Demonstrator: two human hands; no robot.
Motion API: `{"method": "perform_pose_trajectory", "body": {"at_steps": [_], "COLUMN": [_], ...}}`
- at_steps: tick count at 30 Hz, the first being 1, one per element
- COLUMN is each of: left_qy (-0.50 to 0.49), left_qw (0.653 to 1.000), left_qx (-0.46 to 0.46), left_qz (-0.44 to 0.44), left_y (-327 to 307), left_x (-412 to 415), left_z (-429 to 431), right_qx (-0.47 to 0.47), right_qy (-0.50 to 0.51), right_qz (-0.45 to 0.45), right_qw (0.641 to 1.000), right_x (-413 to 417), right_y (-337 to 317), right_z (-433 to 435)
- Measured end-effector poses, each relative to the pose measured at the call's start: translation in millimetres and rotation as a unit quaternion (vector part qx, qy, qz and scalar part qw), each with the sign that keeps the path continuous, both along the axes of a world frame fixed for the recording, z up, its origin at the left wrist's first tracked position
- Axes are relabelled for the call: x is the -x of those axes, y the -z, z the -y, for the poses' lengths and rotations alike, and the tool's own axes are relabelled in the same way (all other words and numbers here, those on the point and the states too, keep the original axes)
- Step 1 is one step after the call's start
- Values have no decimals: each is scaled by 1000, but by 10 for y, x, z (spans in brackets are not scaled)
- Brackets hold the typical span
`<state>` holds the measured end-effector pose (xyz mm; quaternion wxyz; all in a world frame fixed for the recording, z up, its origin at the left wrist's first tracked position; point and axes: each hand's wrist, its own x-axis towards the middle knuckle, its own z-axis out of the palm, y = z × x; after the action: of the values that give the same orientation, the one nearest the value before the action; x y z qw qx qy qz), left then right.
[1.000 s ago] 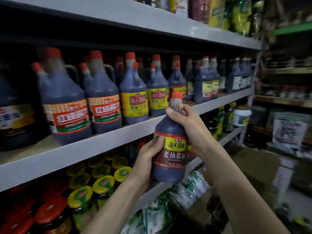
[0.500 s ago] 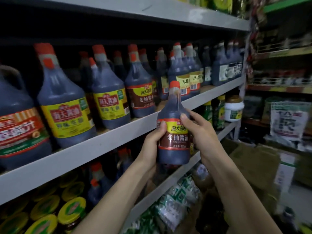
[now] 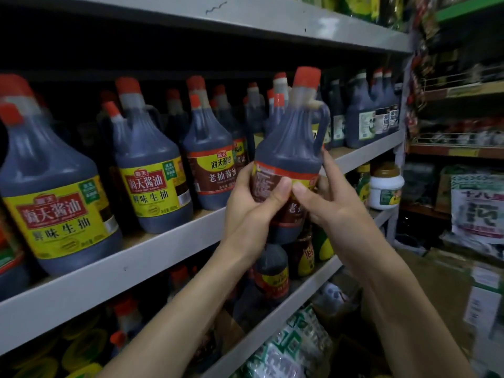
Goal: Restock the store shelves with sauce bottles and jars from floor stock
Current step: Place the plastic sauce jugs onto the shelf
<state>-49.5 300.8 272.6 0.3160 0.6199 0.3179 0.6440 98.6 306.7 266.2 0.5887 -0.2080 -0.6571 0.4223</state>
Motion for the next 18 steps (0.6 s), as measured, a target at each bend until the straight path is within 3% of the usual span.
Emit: {"method": "perform_pose_trajectory", "body": {"at_steps": [5,10,12,16,18], "left_qy": [58,53,5,-204,-248], "left_qw": [998,995,992,966,956], "left_qx": [8,7,-14,-61,-74], "left_qz": [5,-89,-124,-148,-140], "left_y": [-344,-586,-624,-491,-422], "left_x": [59,286,362,525,614], "left_z": [-146,-181,-134,17,73], "right_qx": [-87,-118,-125,-108,-109], "right_qy": [74,118,138,170,192], "right_qz": [109,43,31,67,87], "right_qw": [987,985,982,977,971], "right_x": [-1,150,237,364,412], "right_y": [-379,-478,-449,-456,-506], "right_z": [-194,-357,-460,-723,-840]}}
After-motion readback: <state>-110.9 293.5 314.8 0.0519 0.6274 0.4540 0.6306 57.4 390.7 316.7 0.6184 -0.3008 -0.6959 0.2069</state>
